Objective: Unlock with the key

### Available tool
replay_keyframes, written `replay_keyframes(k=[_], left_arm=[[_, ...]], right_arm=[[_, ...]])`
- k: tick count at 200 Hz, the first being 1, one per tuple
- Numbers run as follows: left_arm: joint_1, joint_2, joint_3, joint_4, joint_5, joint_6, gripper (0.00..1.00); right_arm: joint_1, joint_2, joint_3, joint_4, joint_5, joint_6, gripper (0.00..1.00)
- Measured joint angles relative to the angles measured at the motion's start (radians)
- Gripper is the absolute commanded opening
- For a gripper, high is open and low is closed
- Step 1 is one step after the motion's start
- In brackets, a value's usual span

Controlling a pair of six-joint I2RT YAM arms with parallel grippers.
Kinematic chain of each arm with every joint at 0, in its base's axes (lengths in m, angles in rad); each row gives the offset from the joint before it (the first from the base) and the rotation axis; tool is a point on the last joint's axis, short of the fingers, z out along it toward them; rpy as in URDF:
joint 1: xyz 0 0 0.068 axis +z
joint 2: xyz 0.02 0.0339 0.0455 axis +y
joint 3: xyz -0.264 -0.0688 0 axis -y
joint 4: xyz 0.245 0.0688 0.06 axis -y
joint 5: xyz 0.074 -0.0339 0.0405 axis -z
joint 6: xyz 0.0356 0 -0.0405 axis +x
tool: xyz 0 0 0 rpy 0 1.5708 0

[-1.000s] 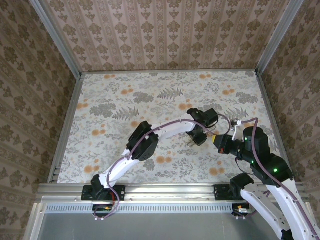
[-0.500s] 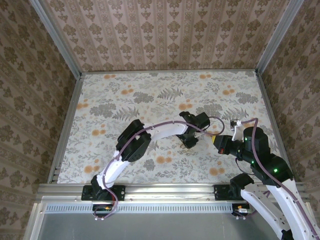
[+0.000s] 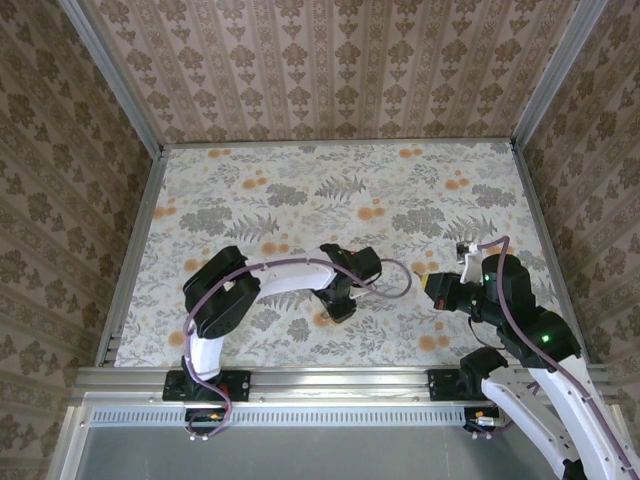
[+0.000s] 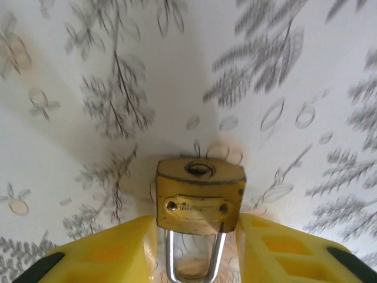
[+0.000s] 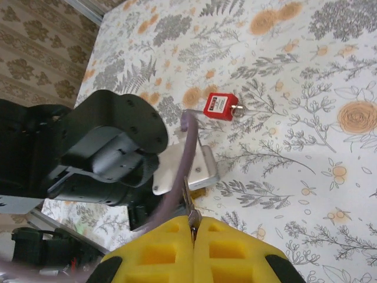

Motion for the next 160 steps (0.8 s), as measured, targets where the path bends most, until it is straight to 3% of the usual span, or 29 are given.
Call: replay_keyframes(k=[95,160], left_arm=[[0.061,-0.069,-0.085,0.067,0.063,0.093,0.55],[0.087,-0.123,-0.063,0.048,0.075,0.066,0.56]], right_arm=[[0.0,0.014,-0.043,0.018,-0.016,-0.01,0.04],[0.0,0.029,-0.043,0.021,-0.016,-0.019,0.04]])
